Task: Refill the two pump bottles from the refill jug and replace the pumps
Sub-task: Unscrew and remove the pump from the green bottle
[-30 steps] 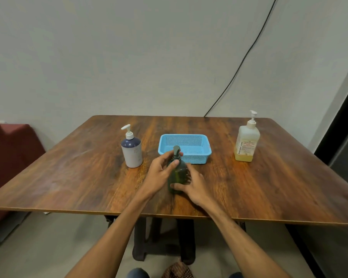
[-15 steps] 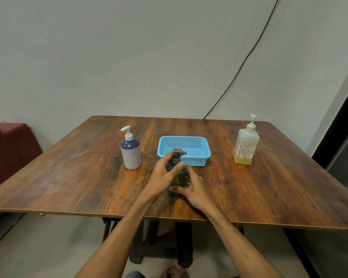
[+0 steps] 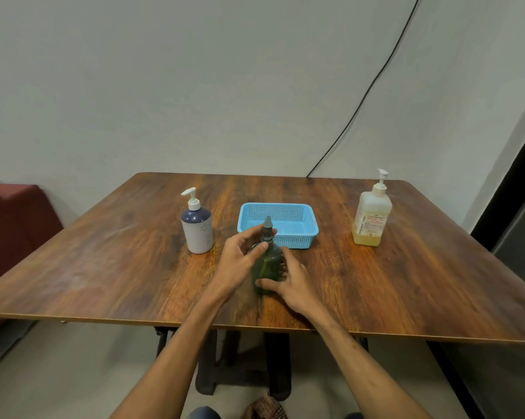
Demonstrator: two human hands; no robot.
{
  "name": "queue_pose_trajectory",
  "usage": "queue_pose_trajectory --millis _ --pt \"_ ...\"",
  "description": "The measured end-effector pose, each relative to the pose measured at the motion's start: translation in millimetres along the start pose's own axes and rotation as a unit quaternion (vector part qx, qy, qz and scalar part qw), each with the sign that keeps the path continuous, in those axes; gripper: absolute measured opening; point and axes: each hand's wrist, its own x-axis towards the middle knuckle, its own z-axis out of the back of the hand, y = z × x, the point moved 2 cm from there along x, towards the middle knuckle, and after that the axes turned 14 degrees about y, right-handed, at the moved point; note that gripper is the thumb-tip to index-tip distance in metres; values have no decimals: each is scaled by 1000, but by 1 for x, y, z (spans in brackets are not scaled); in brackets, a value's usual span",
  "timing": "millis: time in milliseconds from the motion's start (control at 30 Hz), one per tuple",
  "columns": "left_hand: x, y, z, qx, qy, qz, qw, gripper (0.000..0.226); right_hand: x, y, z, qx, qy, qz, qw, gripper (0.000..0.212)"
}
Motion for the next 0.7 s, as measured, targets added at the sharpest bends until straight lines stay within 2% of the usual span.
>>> queue_pose_trajectory --millis 100,167,300,367,433,600,700 --pt "5 -1 3 46 -55 -10 997 35 0 0 0 -8 -5 0 1000 80" --pt "9 0 2 69 -78 -2 995 38 -1 2 0 -8 -5 -2 1000 81" --pt "11 6 0 51 -14 41 998 53 -2 4 -1 -7 -1 -7 1000 79" --pt "8 7 0 34 17 34 999 42 -1 4 -2 -4 -4 -8 1000 81" --pt "6 8 0 24 15 14 999 35 2 -2 -2 -3 -4 -8 1000 83" --pt "10 4 -1 84 -72 3 994 37 2 -3 -1 -3 -8 -2 1000 78" --pt "11 2 -6 118 -129 -2 985 34 3 -4 -2 0 -6 -3 1000 83"
